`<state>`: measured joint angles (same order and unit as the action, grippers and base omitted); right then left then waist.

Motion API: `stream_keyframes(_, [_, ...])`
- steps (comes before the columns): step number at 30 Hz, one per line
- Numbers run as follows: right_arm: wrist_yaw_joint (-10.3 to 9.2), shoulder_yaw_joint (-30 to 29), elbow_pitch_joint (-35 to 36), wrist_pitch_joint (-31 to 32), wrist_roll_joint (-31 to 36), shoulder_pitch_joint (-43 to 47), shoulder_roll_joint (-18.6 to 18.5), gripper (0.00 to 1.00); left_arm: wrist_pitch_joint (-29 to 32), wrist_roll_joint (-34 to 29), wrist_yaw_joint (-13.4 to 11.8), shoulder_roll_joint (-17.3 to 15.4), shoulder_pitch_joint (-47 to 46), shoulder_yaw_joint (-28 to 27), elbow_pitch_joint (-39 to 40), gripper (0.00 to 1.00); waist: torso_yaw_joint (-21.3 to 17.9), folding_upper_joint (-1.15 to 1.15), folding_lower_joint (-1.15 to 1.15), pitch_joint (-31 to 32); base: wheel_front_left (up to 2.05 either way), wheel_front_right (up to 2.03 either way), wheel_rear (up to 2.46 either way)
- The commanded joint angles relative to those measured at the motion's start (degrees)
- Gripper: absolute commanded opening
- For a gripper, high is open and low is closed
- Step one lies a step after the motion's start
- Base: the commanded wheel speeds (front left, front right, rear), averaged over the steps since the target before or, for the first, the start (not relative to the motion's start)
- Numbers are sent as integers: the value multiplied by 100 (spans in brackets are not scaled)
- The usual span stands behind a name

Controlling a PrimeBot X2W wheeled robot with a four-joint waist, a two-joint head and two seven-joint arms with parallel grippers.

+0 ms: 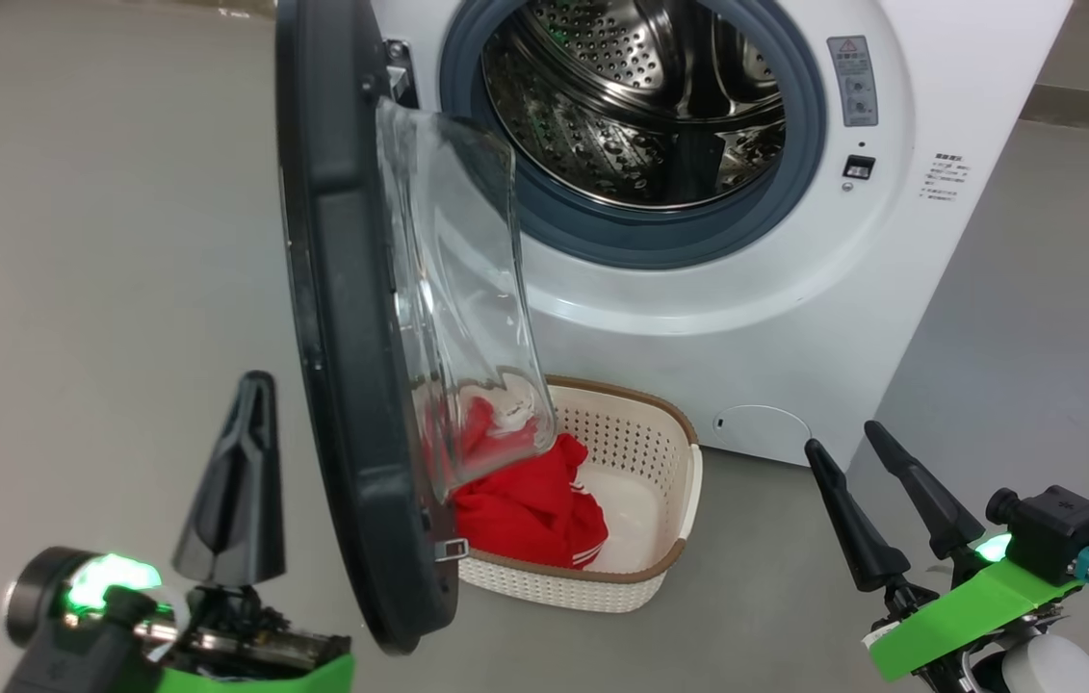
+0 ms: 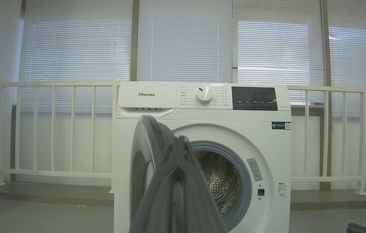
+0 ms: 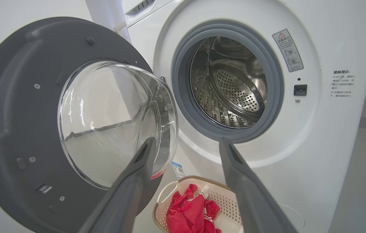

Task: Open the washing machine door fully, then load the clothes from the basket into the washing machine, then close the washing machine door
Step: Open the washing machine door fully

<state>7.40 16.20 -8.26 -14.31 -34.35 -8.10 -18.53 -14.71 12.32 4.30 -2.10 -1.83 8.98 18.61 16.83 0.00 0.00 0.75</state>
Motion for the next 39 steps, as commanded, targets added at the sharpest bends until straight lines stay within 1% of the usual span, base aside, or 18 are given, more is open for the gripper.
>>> stream_keyframes(1, [9,119,139,-69,27,-94,-51,100,-29,-18,4,-77,-220,-89,177,0,-37,0,0,10,0,0,0])
stream_keyframes(10, [9,213,140,-69,-16,-133,-94,100,-29,122,1,-77,-213,489,-21,0,-229,0,0,18,0,0,0])
stream_keyframes(12, [9,219,140,-69,-20,-135,-99,100,-29,137,-5,-77,-206,543,-60,0,-244,0,0,16,0,0,0])
stream_keyframes(20, [9,295,122,-69,-39,-181,-96,100,128,351,19,-77,-134,920,-604,0,-362,0,0,-7,0,0,0])
stream_keyframes(31, [9,330,103,-69,-70,-201,-85,100,194,651,8,-77,-98,1091,-1541,0,-474,0,0,-28,0,0,0])
stream_keyframes(39, [9,320,104,-69,-74,-220,-84,100,227,878,-95,-77,-148,1170,-2007,0,-510,0,0,-83,0,0,0])
